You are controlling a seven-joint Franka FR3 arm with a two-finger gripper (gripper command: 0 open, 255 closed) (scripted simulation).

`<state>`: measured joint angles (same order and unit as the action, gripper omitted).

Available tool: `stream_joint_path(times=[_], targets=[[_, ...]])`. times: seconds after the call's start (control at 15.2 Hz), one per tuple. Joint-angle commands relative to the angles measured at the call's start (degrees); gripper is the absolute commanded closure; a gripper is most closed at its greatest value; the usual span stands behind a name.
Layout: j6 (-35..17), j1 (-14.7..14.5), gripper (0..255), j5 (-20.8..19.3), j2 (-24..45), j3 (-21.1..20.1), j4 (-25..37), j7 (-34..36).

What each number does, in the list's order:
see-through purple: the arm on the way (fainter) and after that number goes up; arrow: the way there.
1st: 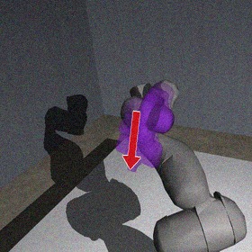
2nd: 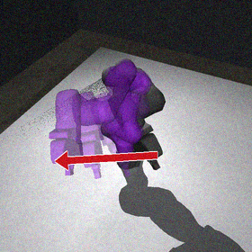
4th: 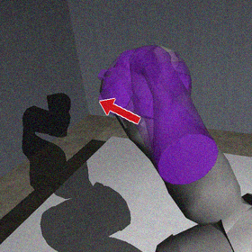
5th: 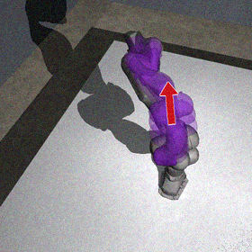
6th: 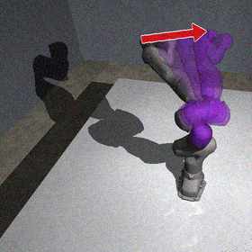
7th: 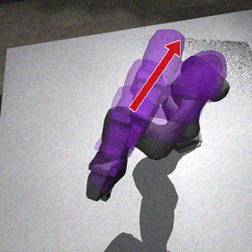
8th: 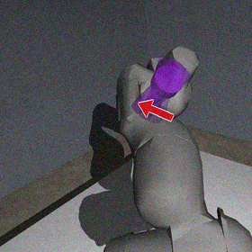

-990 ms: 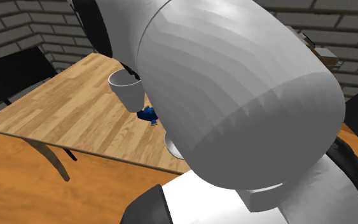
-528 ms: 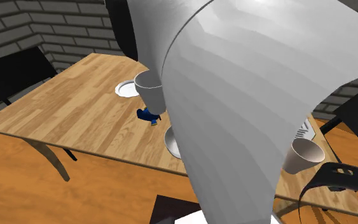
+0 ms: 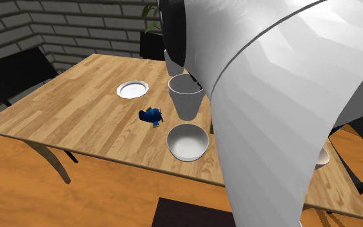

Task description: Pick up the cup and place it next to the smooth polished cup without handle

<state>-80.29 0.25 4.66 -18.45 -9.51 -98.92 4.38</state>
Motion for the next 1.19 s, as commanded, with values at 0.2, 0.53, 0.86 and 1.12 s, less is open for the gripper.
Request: stream_joint_path(times=[0.2, 0.53, 0.86, 1.12], targets=[[0.4, 2.3, 255, -1.5, -1.7, 5.1, -1.7, -7.5], [0.6, 4.6, 255, -3.4, -1.5, 10.1, -1.5, -14.8], [0.8, 6.8, 255, -5.0, 0.3, 15.1, 0.4, -22.0], [1.0, 8.7, 255, -6.0, 2.9, 19.0, 3.1, -27.9]])
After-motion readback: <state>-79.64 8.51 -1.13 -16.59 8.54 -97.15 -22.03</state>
